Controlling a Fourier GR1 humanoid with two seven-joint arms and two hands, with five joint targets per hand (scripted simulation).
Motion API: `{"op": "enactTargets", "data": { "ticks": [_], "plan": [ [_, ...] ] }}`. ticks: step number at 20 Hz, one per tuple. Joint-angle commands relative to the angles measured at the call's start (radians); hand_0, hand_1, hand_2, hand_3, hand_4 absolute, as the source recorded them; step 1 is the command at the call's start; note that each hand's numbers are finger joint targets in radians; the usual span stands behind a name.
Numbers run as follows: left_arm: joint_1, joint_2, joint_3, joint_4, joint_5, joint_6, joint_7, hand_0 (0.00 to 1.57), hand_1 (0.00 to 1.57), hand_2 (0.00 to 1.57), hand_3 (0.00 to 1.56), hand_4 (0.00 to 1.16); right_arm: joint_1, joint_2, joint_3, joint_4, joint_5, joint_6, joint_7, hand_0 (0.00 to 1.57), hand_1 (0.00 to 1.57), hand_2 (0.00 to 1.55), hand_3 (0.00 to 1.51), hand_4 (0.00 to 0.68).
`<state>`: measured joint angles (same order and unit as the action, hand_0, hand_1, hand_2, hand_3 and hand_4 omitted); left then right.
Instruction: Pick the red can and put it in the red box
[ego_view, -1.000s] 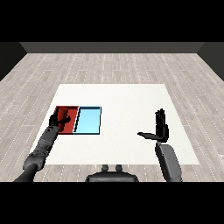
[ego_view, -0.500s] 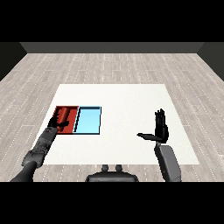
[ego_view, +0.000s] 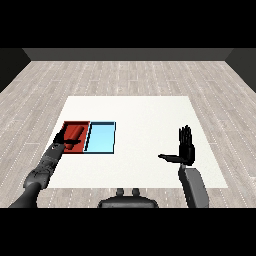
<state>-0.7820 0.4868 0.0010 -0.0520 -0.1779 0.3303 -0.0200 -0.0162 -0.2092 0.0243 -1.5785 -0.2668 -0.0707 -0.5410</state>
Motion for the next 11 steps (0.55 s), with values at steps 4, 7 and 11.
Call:
{"op": "enactTargets", "data": {
  "ticks": [4, 7, 11],
  "plan": [
    [0.070, -0.024, 0.233, -0.196, 0.231, 0.058, -0.365, 0.00, 0.00, 0.00, 0.00, 0.00, 0.010, -0.009, 0.001, -0.001, 0.006, 0.027, -0.035, 0.00, 0.00, 0.00, 0.00, 0.000],
    [0.051, -0.082, 0.295, -0.334, 0.309, -0.013, -0.544, 0.00, 0.00, 0.00, 0.00, 0.00, 0.027, -0.003, 0.016, -0.013, -0.014, 0.047, -0.011, 0.00, 0.00, 0.00, 0.00, 0.000],
    [0.068, -0.151, 0.284, -0.477, 0.345, -0.133, -0.658, 0.00, 0.00, 0.00, 0.00, 0.00, 0.030, 0.009, 0.044, -0.025, 0.017, 0.038, -0.021, 0.00, 0.00, 0.00, 0.00, 0.000]
  ]
}}
